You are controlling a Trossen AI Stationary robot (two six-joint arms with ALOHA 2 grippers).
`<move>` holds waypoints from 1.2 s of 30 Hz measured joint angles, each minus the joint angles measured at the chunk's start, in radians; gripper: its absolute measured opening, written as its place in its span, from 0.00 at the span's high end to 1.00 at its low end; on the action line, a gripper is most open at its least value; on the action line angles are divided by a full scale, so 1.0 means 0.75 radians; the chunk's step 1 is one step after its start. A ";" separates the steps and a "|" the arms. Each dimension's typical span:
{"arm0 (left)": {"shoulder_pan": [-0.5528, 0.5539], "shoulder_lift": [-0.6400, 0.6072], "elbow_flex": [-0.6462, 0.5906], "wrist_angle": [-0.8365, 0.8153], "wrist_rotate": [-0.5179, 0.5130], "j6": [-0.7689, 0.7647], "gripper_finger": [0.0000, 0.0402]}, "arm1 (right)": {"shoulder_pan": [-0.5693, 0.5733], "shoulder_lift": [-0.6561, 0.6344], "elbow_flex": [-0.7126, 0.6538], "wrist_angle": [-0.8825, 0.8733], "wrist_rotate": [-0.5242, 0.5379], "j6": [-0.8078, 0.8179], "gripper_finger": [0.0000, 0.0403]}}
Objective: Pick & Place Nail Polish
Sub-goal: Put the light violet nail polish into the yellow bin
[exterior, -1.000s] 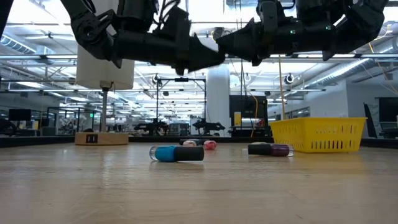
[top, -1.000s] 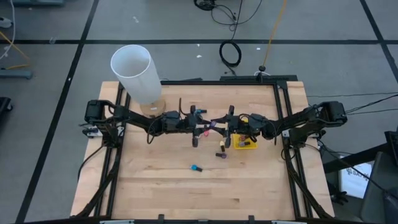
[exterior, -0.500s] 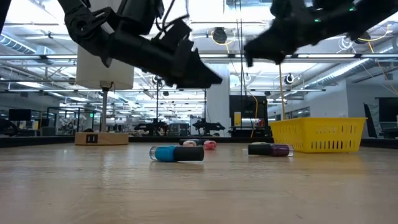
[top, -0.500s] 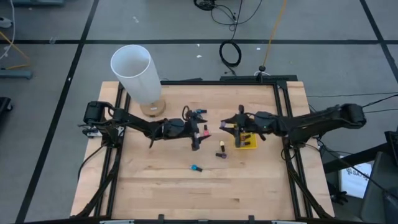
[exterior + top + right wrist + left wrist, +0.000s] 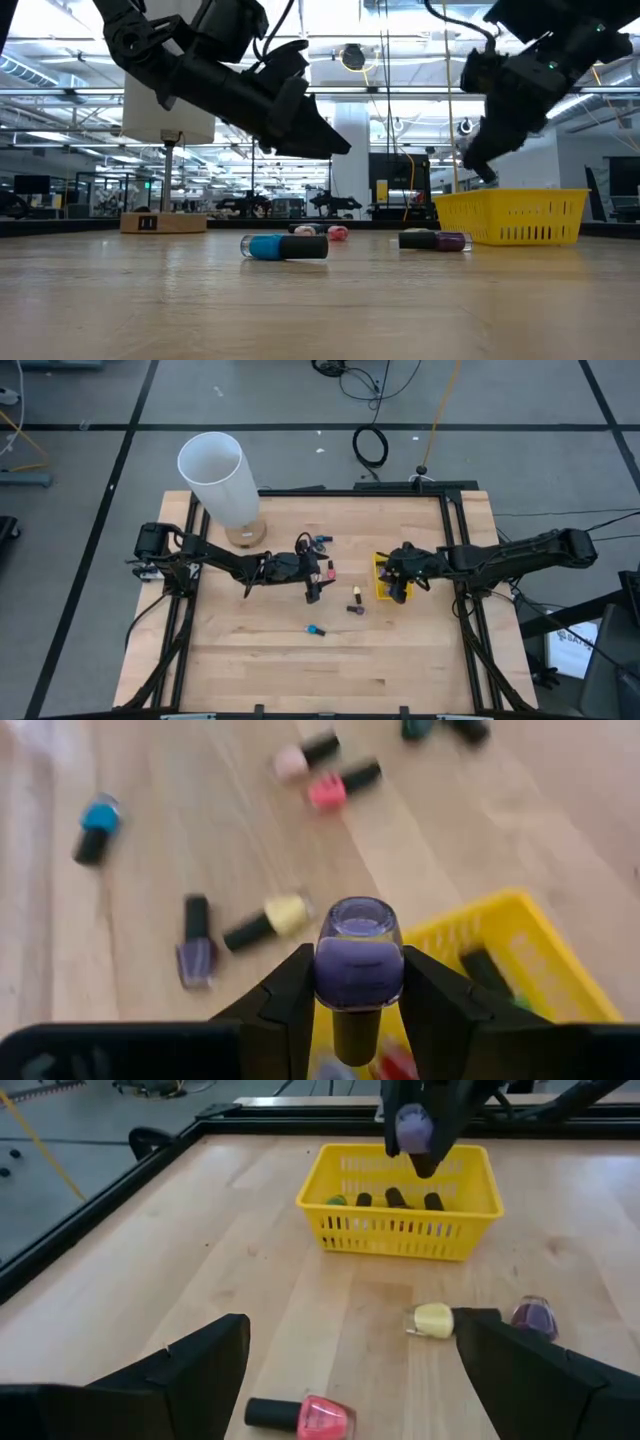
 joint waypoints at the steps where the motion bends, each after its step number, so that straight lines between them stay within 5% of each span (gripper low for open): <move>1: 0.000 0.000 0.000 0.000 0.000 -0.009 0.13 | 0.000 -0.001 0.000 -0.028 0.000 0.015 0.73; 9: 0.001 0.000 0.000 -0.005 -0.001 -0.037 0.13 | 0.000 0.000 -0.052 -0.105 0.001 0.093 0.73; 36: 0.005 0.000 0.000 -0.011 -0.001 -0.041 0.13 | -0.002 0.000 -0.281 0.229 -0.001 0.175 0.73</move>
